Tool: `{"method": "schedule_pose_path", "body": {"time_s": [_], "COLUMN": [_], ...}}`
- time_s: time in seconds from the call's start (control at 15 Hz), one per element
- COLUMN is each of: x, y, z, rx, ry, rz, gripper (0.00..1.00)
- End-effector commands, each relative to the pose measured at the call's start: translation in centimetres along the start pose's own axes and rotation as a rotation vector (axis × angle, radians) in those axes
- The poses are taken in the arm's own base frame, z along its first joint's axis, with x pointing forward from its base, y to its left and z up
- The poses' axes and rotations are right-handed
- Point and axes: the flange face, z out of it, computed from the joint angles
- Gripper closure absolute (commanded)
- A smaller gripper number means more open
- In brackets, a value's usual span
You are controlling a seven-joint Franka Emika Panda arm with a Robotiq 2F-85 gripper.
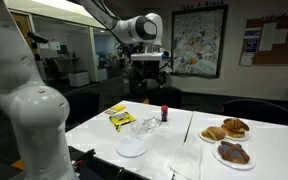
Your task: Pick up two of the crayons and put them to the right
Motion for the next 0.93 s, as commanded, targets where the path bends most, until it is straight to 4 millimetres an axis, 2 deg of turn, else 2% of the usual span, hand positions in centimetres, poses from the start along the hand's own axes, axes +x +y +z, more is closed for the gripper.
{"method": "schedule_pose_path", "body": {"time_s": [0.0, 0.27, 0.53, 0.67, 0.73, 0.87], "x": [0.0, 0.4, 2.5, 3.0, 3.2, 3.1], "y": [0.0, 0.0, -1.4, -2.4, -4.1, -6.2], "z": [0.0, 0.0, 1.0, 2.1, 2.9, 4.2], "rx": [0.000, -0.009, -0.050, -0.056, -0.058, -0.073], "ry": [-0.001, 0.000, 0.042, 0.067, 0.085, 0.115], "rz": [0.000, -0.028, -0.266, -0.373, -0.425, -0.526], "gripper": [0.00, 0.00, 0.00, 0.00, 0.00, 0.00]}}
